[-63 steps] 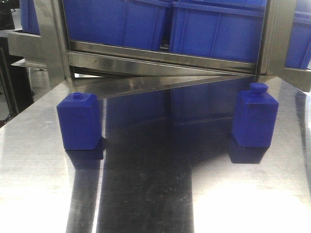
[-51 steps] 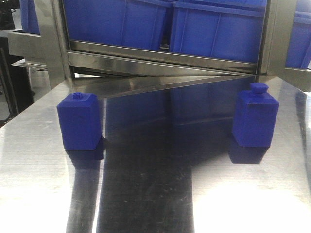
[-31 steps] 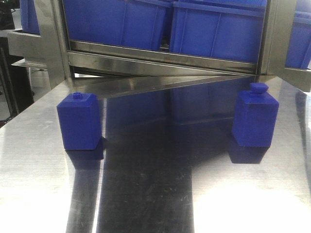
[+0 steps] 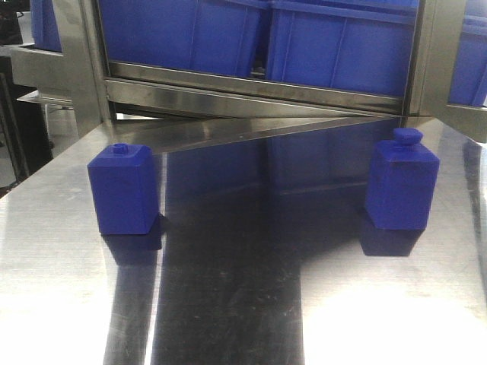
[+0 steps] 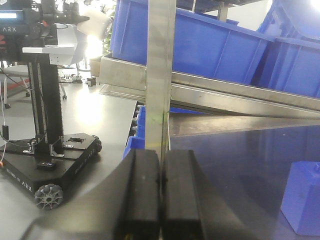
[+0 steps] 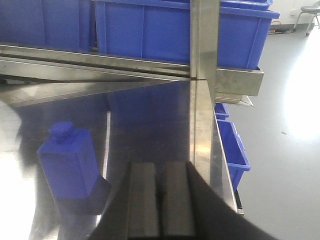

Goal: Pick and sort blue part to right shelf

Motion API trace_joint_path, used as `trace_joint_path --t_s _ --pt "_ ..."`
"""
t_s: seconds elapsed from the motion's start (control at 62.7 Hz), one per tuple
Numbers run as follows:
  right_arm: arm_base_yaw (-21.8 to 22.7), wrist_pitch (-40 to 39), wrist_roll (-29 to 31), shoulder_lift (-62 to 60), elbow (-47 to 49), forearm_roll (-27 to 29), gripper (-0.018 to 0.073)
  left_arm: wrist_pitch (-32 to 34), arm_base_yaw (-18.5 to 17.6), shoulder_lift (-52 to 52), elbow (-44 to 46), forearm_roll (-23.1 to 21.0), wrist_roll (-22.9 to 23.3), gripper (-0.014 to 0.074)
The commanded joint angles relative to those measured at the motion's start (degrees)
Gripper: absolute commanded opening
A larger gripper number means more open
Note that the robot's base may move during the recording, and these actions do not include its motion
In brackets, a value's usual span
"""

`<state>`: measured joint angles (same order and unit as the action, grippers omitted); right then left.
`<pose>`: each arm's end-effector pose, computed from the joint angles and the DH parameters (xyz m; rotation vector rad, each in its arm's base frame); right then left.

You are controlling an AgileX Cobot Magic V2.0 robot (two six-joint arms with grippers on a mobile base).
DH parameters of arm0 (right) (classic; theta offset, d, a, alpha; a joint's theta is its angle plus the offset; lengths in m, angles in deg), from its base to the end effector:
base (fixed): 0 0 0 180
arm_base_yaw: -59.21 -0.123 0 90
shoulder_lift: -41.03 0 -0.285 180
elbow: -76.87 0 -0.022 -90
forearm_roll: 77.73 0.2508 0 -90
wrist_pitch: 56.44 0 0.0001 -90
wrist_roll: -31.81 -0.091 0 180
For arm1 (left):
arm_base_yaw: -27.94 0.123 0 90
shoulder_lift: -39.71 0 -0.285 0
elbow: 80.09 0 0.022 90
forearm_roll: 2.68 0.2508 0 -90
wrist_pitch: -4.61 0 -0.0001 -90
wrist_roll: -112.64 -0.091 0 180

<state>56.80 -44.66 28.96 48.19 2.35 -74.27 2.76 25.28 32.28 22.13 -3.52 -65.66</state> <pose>0.0529 0.0034 0.2110 0.0450 1.6317 0.1259 0.0563 -0.0027 0.2073 0.0020 1.5199 -0.0729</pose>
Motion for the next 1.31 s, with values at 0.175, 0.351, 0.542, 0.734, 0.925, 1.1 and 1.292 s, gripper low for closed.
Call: trace_joint_path --t_s 0.175,0.351,0.542,0.734,0.925,1.1,1.292 --pt "0.14 3.33 0.08 8.68 11.58 -4.15 0.0057 4.88 -0.41 1.08 -1.21 -0.44 0.39 0.0123" --pt "-0.19 5.52 -2.65 18.82 18.36 -9.20 0.0057 4.88 -0.41 1.08 -1.21 -0.44 0.39 0.0123" --pt "-4.95 7.19 -16.72 30.05 23.94 -14.32 0.0057 4.88 -0.41 1.08 -1.21 -0.44 0.39 0.0123" --pt "-11.33 12.97 -19.53 43.01 30.33 -17.85 0.0067 4.88 -0.41 1.08 -1.21 -0.44 0.39 0.0123" --pt "-16.00 20.66 -21.74 55.40 38.05 -17.80 0.0420 4.88 -0.41 1.08 -1.21 -0.44 0.39 0.0123" --pt "-18.24 29.84 -27.69 64.97 47.48 -17.19 0.0615 4.88 -0.41 1.08 -1.21 -0.44 0.39 0.0123" --pt "-20.74 43.50 -30.67 74.62 60.18 -16.41 0.0613 4.88 -0.41 1.08 -1.21 -0.44 0.39 0.0123"
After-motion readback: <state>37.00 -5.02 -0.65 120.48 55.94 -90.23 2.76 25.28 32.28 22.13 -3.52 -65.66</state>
